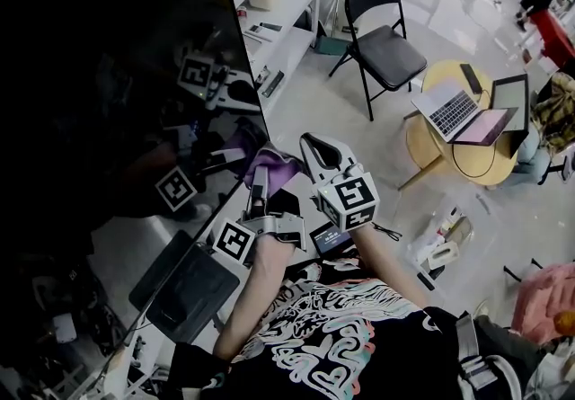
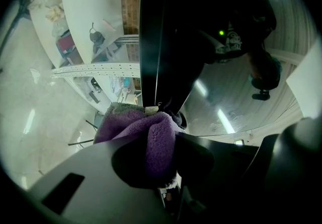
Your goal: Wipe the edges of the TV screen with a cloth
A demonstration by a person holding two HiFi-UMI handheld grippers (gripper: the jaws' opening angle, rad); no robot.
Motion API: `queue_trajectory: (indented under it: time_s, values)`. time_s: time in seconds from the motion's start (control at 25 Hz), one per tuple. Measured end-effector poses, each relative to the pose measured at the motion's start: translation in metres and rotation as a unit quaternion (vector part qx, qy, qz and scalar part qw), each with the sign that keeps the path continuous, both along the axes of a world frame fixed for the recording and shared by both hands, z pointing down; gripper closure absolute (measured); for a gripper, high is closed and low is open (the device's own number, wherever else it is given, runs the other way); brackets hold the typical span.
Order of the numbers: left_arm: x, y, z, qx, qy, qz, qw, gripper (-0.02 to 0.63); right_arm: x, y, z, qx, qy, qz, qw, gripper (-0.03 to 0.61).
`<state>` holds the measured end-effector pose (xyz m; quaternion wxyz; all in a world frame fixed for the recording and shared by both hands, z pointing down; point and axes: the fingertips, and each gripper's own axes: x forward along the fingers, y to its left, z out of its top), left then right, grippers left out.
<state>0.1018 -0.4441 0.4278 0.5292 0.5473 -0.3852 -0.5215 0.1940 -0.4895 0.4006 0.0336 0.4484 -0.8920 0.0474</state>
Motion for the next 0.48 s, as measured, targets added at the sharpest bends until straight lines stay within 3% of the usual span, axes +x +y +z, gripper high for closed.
queue_trajectory:
  time_s: [0.48]
  values:
    - [-0.0021, 0.0009, -0.0006, 0.008, 0.009, -0.014, 0.9998, 0.546, -0.0040, 0.0045, -0.0001, 0.003, 0.004, -0.016, 1.000, 0.543]
